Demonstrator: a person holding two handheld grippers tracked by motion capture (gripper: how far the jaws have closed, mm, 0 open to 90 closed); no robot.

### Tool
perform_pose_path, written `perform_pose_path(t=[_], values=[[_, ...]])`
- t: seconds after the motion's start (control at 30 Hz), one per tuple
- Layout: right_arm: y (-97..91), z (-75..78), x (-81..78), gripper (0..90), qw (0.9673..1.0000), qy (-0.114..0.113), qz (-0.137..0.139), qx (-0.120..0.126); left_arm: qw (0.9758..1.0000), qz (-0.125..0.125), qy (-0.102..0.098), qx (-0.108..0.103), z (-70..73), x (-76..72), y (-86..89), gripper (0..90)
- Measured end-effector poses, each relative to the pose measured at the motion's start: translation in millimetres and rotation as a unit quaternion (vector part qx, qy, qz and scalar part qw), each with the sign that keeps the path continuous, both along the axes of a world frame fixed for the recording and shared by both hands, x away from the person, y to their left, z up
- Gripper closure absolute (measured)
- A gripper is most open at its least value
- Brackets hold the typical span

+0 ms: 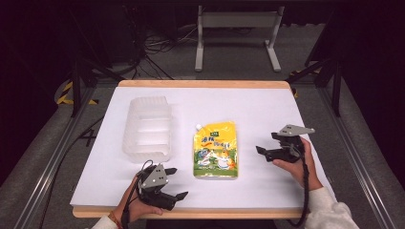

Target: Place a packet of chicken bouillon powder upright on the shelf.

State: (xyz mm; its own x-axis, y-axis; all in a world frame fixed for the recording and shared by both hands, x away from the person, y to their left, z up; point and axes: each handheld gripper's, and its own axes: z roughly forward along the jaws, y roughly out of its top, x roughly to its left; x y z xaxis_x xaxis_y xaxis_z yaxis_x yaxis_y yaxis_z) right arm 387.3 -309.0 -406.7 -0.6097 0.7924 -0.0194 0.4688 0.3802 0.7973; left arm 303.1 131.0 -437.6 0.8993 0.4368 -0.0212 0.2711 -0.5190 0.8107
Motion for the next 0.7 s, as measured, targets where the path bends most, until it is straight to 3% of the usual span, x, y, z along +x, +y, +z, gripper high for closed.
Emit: perform_pose_path(t=[0.13, 0.4, 0.5, 0.53, 0.63, 0.7], values=[[-15.9, -3.2, -6.6, 14.5, 0.9997, 0.012, -0.012, 0.017, 1.0, -0.003, -0.001, 0.007, -0.8, -0.4, -2.0, 16.1], [-12.1, -6.2, -2.1, 15.2, 0.9994, 0.026, -0.001, 0.023, 0.9999, -0.004, 0.002, 0.01, -2.3, -0.7, 1.5, 15.7], [-5.3, -9.8, 7.2, 15.2, 0.999, 0.035, 0.006, 0.029, 0.9999, -0.001, 0.001, 0.01, -2.0, -1.7, 4.6, 15.7], [0.7, -12.0, 15.0, 15.3, 0.9981, 0.048, 0.01, 0.037, 1.0, -0.001, 0.001, 0.009, -1.8, -2.0, 4.6, 15.8], [9.4, -12.8, 24.1, 16.4, 0.9978, 0.056, 0.009, 0.034, 0.9999, -0.005, -0.001, 0.015, -2.0, -2.8, 5.0, 16.2], [18.3, -12.7, 34.4, 16.1, 0.9959, 0.073, 0.017, 0.05, 0.9998, -0.002, -0.002, 0.017, -2.7, -3.7, 5.8, 16.3]])
